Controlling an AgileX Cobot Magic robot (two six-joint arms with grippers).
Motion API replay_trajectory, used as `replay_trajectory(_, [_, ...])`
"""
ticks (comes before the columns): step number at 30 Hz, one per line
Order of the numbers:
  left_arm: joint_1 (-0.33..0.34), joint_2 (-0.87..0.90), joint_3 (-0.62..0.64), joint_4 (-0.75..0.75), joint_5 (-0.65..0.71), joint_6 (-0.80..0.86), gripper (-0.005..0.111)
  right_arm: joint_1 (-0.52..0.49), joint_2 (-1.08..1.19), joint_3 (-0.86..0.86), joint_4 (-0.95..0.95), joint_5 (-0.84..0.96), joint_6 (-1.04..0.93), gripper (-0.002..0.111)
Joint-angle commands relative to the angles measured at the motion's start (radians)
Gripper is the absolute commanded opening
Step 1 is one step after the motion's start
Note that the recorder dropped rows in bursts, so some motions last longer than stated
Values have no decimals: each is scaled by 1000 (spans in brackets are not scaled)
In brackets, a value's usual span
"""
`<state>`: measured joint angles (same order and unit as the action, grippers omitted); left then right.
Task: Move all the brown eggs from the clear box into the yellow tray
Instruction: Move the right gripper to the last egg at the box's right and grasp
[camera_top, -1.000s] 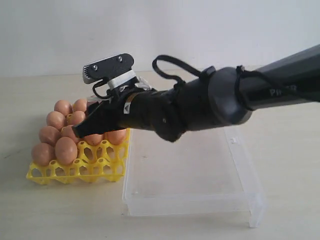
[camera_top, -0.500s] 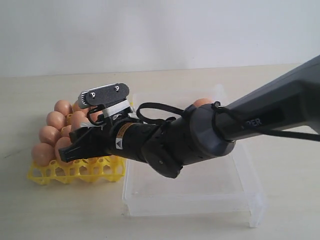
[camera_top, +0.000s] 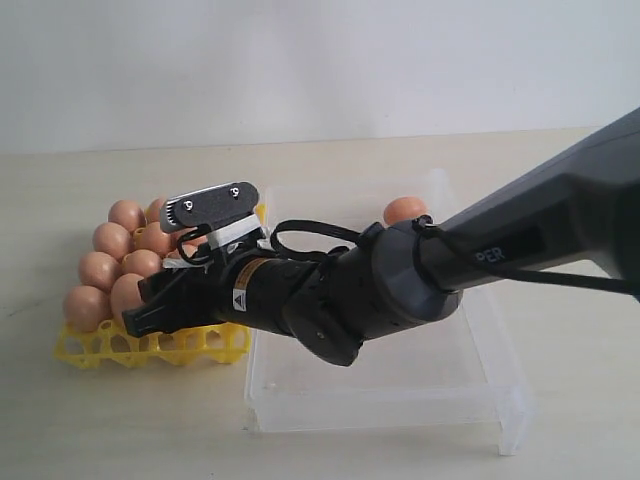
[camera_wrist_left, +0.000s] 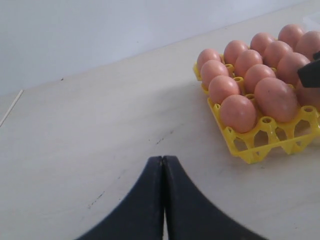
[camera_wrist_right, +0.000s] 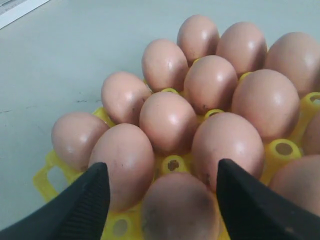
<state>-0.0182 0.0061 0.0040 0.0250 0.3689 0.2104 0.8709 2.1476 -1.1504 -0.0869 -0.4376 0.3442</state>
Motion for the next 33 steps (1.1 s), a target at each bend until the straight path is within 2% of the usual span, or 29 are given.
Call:
replay_trajectory(1, [-2,-6,-4,0,-8,-4,0,2,-65,0,-2,51,-4,60])
replay_trajectory(6, [-2,-6,-4,0,-8,-4,0,0,-229,-11,-2,360,-107,54])
replay_trajectory(11, [-2,-6,-4,0,-8,-4,0,-72,-322,-72,-14,854,-107,54])
replay_trajectory(13, [-2,-6,-4,0,-8,-4,0,-113,-326,-95,-78,969,-34,54])
replay_trajectory(16, [-2,-6,-4,0,-8,-4,0,-187,-321,-139,-238,1080,185,54])
replay_trajectory(20, [-2,-6,-4,0,-8,-4,0,-280,-291,-195,-338,1118,450,54])
replay_trajectory(24, [-2,-6,-4,0,-8,-4,0,-355,-248,-205,-310,973,683,54])
replay_trajectory(25, [-2,-6,-4,0,-8,-4,0,-374,-231,-205,-315,940,795,54])
replay_trajectory(28, [-2,-6,-4,0,-8,-4,0,-406,-192,-205,-323,931,1042,54])
replay_trajectory(33, [-2,-6,-4,0,-8,-4,0,-424,-147,-205,-455,945,1288,54])
